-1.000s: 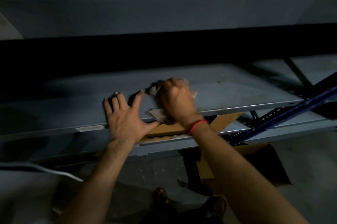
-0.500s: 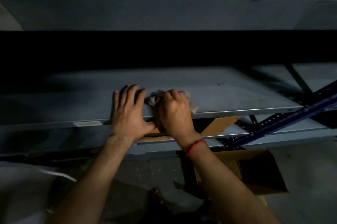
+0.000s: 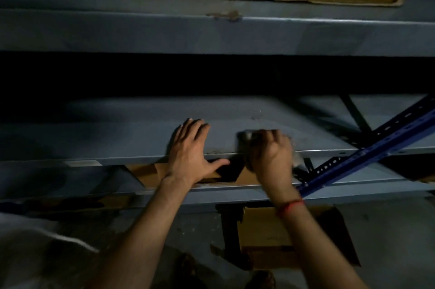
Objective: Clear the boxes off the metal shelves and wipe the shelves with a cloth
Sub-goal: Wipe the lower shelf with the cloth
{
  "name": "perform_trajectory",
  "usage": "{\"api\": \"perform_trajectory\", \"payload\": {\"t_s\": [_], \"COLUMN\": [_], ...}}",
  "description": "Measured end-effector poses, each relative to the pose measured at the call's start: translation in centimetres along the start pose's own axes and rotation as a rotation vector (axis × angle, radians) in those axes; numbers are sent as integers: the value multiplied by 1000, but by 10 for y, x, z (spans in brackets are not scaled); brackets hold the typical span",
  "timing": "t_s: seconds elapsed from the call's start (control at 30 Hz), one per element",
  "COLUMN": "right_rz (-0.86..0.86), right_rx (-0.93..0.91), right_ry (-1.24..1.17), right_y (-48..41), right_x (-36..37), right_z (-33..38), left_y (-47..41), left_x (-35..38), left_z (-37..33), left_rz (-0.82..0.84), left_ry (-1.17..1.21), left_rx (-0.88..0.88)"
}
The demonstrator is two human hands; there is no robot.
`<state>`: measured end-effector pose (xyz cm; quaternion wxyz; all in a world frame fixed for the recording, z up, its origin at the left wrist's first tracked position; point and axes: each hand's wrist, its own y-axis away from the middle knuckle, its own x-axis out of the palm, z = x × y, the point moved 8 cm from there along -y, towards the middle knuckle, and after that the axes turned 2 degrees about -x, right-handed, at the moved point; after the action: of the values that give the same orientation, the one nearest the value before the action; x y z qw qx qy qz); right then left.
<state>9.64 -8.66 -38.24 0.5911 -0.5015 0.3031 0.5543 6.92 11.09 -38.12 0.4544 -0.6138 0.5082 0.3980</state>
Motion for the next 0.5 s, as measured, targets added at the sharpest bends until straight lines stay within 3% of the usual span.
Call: {"api": "perform_trajectory", "payload": {"t_s": [0.13,0.23,0.37,0.5], "right_rz": [-58,-24,73,13], "right_rx": [-280,-397,-244,-22], "right_ry": [-183,-200,-72,28], "right_y": [-4,-53,-123,-116], "right_x": [9,21,30,2], "right_z": [77,79,-13,-119], "left_y": [-1,-1,-3,-13], "left_x": [1,2,-1,-1], "left_z": [-1,-1,-8,-28], "left_rz": [-50,-53,4,124], "left_ry": [12,-7,-26,-138], "left_rx": [-26,-52,-145,-203]}}
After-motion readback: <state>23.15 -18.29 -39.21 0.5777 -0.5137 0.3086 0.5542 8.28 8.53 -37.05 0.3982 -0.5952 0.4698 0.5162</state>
